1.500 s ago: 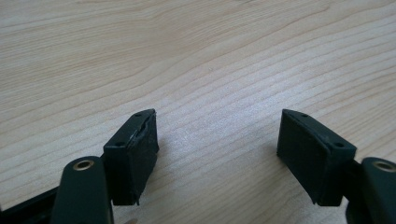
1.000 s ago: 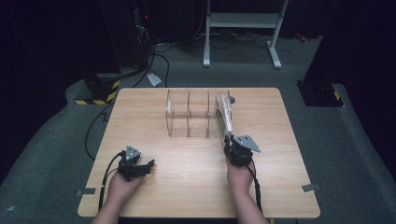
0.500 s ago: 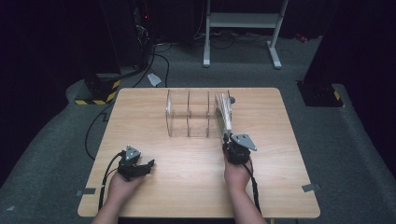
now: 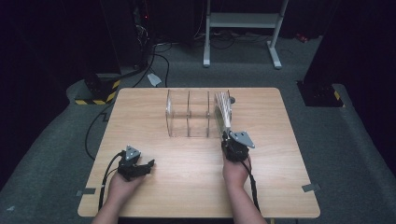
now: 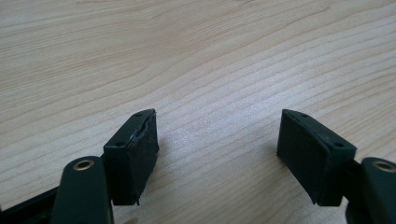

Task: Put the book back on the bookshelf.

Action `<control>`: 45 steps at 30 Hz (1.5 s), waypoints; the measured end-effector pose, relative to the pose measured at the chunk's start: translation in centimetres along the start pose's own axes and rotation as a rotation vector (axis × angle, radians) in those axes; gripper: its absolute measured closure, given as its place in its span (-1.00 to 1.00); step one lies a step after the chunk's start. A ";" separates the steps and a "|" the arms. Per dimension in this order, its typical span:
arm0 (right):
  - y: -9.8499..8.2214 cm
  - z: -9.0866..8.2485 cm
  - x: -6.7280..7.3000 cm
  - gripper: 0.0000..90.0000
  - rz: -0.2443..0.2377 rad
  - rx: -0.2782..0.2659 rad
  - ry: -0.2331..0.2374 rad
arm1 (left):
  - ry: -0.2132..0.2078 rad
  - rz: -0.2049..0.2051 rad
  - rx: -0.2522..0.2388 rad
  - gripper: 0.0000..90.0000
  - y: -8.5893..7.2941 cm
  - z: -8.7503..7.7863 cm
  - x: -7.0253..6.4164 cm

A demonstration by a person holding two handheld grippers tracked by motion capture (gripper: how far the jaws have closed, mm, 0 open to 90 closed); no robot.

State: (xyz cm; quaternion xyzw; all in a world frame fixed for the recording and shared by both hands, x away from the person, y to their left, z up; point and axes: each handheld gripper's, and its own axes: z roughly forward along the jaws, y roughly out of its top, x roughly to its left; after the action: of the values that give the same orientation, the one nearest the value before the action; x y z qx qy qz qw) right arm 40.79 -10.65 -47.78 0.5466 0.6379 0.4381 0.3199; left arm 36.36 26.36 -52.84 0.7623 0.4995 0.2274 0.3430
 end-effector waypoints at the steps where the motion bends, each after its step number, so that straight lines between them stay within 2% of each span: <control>1: 0.0 0.0 0.0 0.64 -0.002 -0.001 -0.001 | 0.000 0.000 0.000 -0.35 0.0 0.0 0.0; 6: 0.0 0.1 0.0 0.62 0.000 0.000 -0.001 | 0.000 0.001 0.000 -0.35 0.0 0.0 0.0; 15: 0.2 -0.5 -0.1 0.33 -0.010 -0.014 0.029 | 0.000 0.000 0.000 -0.35 0.0 0.0 0.0; 25: 0.3 -1.2 -0.4 0.17 -0.027 -0.015 0.046 | 0.002 0.001 -0.001 -0.35 0.0 0.0 0.0; 40: -0.3 -1.9 -0.9 -0.01 -0.061 0.011 0.115 | -0.002 0.003 -0.003 -0.34 -0.2 -0.2 -0.2; 45: -0.8 -2.5 -1.7 -0.10 -0.073 0.034 0.133 | -0.005 0.007 -0.004 -0.34 -0.4 -0.4 -0.3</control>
State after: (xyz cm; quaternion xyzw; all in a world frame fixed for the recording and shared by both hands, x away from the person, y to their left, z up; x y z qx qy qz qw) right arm 38.59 -12.86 -47.66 0.4981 0.6845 0.4507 0.2832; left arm 35.70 26.34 -52.86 0.7638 0.4957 0.2277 0.3450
